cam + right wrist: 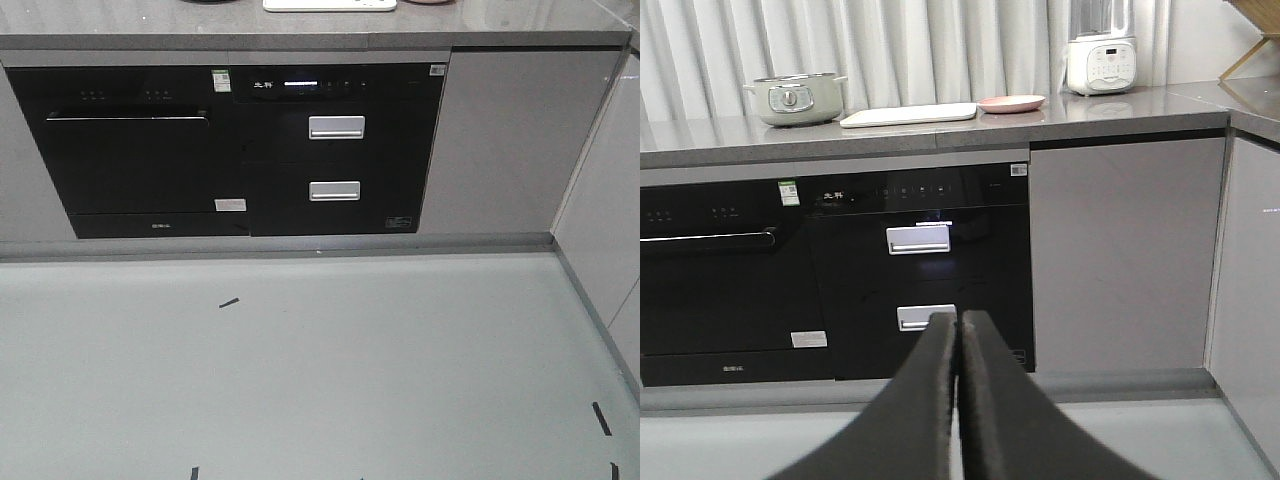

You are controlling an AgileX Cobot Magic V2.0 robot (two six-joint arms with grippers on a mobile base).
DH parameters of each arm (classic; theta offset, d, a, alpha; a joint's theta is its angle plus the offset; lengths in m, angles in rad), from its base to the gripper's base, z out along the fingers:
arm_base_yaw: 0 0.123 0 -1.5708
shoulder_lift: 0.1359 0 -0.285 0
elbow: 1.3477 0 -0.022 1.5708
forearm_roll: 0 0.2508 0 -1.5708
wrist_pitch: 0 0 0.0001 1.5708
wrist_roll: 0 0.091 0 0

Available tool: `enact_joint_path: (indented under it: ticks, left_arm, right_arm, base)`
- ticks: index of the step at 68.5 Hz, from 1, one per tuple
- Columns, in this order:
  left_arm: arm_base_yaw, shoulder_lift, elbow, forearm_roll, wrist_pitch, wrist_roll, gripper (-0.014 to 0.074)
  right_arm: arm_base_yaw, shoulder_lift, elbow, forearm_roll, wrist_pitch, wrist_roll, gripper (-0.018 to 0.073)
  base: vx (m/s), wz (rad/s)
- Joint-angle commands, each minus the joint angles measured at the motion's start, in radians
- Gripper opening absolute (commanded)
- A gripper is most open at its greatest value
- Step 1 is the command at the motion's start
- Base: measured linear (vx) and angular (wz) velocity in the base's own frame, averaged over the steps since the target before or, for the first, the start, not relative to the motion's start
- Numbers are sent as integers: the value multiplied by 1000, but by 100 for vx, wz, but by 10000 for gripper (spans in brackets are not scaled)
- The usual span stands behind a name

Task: Transfer vegetables to tray and serve
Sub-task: 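Drive the base forward toward the counter with the pot and tray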

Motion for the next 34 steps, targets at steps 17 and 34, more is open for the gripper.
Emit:
enact_joint_path:
  ticks: [17,34]
  left_arm:
    - [-3,-14,28,-9,-70,-4,-6]
    - [-3,-14,28,-9,-70,-4,-6]
  right_arm:
    - [1,-7,16,-12,-78,0,-6]
    - [1,-7,16,-12,-78,0,-6]
  base:
    - [13,3]
    - [14,0]
